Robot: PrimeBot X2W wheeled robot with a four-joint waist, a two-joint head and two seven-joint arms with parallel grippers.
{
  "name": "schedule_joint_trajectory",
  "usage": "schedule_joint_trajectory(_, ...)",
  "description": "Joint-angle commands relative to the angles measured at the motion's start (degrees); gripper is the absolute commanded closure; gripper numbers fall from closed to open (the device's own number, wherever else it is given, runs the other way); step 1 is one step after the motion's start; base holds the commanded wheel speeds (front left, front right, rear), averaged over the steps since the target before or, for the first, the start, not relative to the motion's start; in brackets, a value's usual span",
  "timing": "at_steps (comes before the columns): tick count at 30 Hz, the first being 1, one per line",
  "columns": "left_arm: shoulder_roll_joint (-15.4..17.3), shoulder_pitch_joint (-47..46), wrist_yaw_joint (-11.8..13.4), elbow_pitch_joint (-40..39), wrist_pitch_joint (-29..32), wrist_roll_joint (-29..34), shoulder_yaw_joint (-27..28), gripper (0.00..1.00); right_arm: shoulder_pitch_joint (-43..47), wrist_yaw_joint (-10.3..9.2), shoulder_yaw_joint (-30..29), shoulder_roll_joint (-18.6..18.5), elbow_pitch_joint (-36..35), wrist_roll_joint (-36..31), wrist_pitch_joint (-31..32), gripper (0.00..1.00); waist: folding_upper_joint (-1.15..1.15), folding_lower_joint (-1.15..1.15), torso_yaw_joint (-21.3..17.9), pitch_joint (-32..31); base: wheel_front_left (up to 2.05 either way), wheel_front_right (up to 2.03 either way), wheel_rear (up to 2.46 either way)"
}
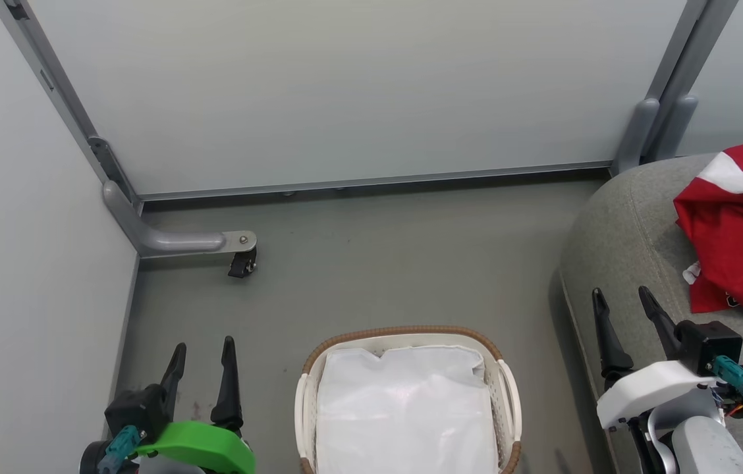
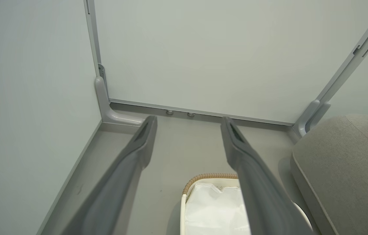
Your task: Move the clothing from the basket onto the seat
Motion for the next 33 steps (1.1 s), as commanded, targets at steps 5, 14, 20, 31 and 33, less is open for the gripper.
schedule_joint_trajectory(5, 0.1, -0.2, -0.3, 0.0, 0.0, 0.5, 0.0, 0.00, 0.5, -0.08, 0.0, -0.2, -0.2, 0.4, -0.3, 0.00, 0.00, 0.00, 0.0, 0.0, 0.00, 0.00, 0.00)
schedule_joint_trajectory(14, 0.1, -0.2, -0.9, -0.1, 0.0, -1.8, -0.3, 0.00, 0.9, -0.08, 0.6, -0.2, -0.6, 0.5, -0.3, 0.00, 0.00, 0.00, 0.1, -0.1, 0.00, 0.00, 0.00)
schedule_joint_trajectory(20, -0.1, 0.4, -0.9, 1.4, 0.6, -3.5, 0.0, 1.00, 0.5, 0.00, 0.0, 0.4, 1.4, 2.1, 1.0, 1.00, 0.00, 0.00, 0.1, -0.1, 0.00, 0.00, 0.00)
schedule_joint_trajectory(31, 0.0, -0.1, -1.2, -0.1, 3.8, -13.9, 2.2, 1.00, 1.0, -0.01, -0.4, 0.3, -0.3, 14.3, 4.0, 1.00, 0.00, 0.00, 0.0, -0.2, 0.00, 0.00, 0.00)
schedule_joint_trajectory(33, 0.0, -0.2, -1.2, -0.4, 4.3, -15.6, 2.6, 1.00, 1.2, -0.01, -0.4, 0.3, -0.6, 16.3, 4.5, 1.00, 0.00, 0.00, 0.0, -0.2, 0.00, 0.00, 0.00)
